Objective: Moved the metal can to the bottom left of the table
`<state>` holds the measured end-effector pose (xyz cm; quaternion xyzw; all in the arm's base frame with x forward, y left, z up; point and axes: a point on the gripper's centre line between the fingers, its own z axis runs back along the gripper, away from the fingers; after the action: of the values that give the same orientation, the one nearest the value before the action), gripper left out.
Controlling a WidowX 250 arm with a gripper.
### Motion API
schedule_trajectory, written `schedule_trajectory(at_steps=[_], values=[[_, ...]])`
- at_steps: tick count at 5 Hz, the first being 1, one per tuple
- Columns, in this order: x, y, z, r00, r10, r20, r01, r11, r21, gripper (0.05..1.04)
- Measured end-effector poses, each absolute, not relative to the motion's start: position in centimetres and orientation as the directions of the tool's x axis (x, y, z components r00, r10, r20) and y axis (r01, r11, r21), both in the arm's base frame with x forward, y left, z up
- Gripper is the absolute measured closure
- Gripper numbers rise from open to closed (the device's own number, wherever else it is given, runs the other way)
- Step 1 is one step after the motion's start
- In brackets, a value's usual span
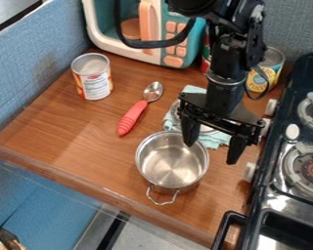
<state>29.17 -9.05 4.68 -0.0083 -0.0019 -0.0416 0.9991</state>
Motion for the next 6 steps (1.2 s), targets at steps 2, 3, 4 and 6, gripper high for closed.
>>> schedule_trajectory(at_steps=[2, 3, 4, 6], values=[[29.4, -5.1, 3.8, 0.998, -0.023, -0.056, 0.022, 1.000, -0.018, 0.083], [30.7, -0.3, 4.8, 0.999, 0.017, -0.040, -0.019, 0.999, -0.036, 0.083], [32.9, 4.5, 6.6, 1.000, 0.002, 0.031, -0.002, 1.000, -0.018, 0.083], [39.2, 11.8, 8.1, 0.991, -0.076, 0.114, 0.074, 0.997, 0.024, 0.083]])
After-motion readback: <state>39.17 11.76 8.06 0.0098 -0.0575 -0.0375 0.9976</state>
